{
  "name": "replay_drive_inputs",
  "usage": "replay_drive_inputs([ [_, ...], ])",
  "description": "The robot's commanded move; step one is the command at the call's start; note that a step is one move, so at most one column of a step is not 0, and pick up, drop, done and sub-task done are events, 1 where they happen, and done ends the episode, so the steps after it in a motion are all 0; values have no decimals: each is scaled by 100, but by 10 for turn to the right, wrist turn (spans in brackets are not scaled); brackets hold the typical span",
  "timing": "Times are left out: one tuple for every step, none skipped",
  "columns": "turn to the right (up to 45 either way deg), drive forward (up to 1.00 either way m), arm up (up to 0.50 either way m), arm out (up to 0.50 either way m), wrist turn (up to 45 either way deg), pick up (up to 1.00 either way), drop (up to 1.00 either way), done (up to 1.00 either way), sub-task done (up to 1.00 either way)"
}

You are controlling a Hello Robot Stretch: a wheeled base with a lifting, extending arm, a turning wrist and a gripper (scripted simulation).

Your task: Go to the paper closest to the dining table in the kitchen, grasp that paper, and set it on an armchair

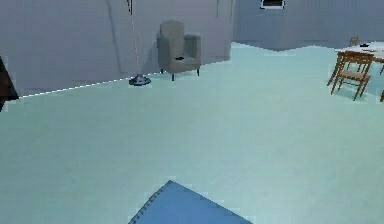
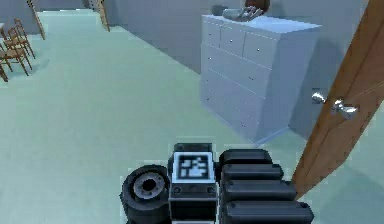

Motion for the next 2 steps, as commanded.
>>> replay_drive_inputs([
  [0,100,0,0,0,0,0,0,0],
  [30,0,0,0,0,0,0,0,0],
])
